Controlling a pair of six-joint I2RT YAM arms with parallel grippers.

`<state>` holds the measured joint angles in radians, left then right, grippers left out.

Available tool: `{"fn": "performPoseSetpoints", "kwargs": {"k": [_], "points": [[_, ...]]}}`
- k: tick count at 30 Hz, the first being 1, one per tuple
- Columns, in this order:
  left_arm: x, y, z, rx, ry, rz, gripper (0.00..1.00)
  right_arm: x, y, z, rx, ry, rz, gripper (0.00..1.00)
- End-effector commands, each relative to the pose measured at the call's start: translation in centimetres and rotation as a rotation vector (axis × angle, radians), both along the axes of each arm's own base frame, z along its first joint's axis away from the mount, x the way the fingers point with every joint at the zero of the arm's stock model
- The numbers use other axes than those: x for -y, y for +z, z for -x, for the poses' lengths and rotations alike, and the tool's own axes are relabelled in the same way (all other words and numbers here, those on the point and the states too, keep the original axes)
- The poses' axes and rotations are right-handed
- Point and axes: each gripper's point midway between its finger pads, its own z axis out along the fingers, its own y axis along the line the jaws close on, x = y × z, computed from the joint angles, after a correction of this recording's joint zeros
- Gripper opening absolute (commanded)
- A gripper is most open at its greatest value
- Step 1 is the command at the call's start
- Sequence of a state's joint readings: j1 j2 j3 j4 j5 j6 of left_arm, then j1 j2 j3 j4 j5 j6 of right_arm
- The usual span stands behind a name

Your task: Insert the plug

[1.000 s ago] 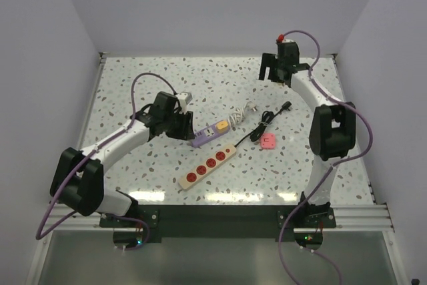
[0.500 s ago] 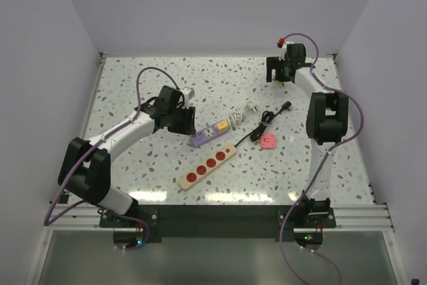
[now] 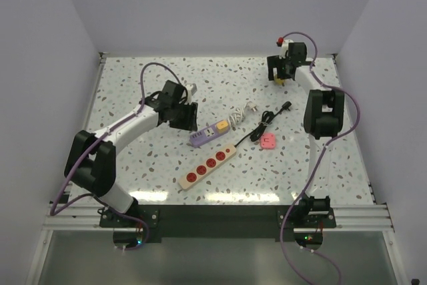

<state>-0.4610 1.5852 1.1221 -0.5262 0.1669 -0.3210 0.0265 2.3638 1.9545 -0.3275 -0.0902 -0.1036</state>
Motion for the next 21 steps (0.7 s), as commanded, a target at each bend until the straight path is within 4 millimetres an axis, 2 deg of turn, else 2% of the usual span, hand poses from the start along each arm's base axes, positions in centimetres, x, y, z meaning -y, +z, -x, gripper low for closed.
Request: {"fn": "performPoseSetpoints", "kwargs": {"k": [1,3,6,7,13,18,21], "points": [[0.2,0.6,-0.3,0.005,-0.013,-0.013,0.54,0.8,0.7,-0.1,0.023,0.035,0.002,0.92],[0.2,0.4,-0.4,0.003,-0.015,-0.017,0.54,0.9,0.0,0.1,0.011,0.041,0.007,0.92],[0.4,0.4,-0.6,0.000,-0.024,-0.013,0.54,0.6,0.1,-0.1,0.009,0.052,-0.008,0.91],[0.5,0.4,-0.7,0.001,-0.027,-0.013,0.54,0.4,-0.5,-0.1,-0.006,0.059,-0.018,0.91],[0.8,1.0,-1.1,0.017,-0.042,-0.004,0.54,-0.6,-0.6,-0.2,-0.035,0.121,-0.049,0.87],[0.9,0.8,-0.9,0.006,-0.048,-0.001,0.54,-0.6,-1.1,-0.4,-0.064,0.114,-0.047,0.86],[0.8,0.9,-0.8,0.010,-0.047,0.001,0.54,-0.6,-1.3,-0.2,-0.081,0.116,-0.046,0.80]]}}
